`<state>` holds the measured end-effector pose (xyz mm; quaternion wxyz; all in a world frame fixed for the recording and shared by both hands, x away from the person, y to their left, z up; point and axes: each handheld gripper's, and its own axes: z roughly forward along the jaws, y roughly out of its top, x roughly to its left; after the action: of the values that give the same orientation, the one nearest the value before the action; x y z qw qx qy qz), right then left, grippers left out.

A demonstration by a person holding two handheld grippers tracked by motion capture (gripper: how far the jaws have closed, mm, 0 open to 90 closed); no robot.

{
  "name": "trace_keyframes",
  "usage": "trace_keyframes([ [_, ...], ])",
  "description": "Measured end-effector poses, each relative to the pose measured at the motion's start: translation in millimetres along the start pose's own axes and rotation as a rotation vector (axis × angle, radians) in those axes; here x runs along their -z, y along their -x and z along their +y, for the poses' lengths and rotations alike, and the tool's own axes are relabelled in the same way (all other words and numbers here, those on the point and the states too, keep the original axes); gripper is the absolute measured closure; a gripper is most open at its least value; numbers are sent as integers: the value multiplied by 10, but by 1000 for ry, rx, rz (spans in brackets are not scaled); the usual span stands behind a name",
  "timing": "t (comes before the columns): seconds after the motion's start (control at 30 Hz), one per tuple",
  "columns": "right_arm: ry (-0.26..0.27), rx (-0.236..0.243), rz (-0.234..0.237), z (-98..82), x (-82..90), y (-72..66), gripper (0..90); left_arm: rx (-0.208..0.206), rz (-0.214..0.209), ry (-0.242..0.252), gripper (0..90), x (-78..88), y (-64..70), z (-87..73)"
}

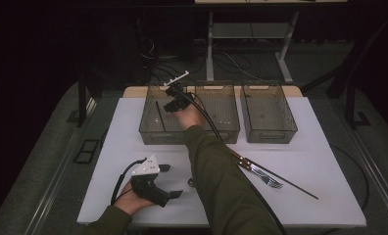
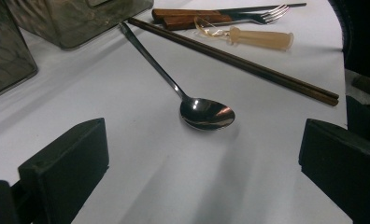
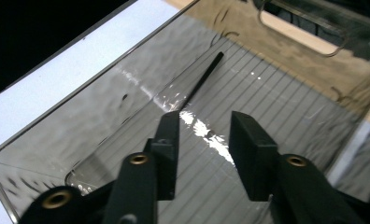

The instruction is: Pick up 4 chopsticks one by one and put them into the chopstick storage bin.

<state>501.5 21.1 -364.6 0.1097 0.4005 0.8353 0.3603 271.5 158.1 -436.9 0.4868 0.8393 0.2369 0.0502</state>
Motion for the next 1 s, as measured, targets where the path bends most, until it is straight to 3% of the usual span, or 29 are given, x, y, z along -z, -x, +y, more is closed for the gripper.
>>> trace_keyframes([
  [0.33, 30, -3, 58, -19, 253, 49, 465, 2, 1, -1, 6, 3, -5, -3],
  [0.7, 57, 74, 119, -229, 572, 117, 269, 4, 9, -5, 0, -6, -5, -6],
  [0.83, 58, 108, 80, -333, 699, 159, 217, 5, 10, -7, 0, -6, -10, -8],
  [1.0, 51, 135, 74, -455, 836, 228, 112, 8, 7, -8, 0, -2, -13, -11],
])
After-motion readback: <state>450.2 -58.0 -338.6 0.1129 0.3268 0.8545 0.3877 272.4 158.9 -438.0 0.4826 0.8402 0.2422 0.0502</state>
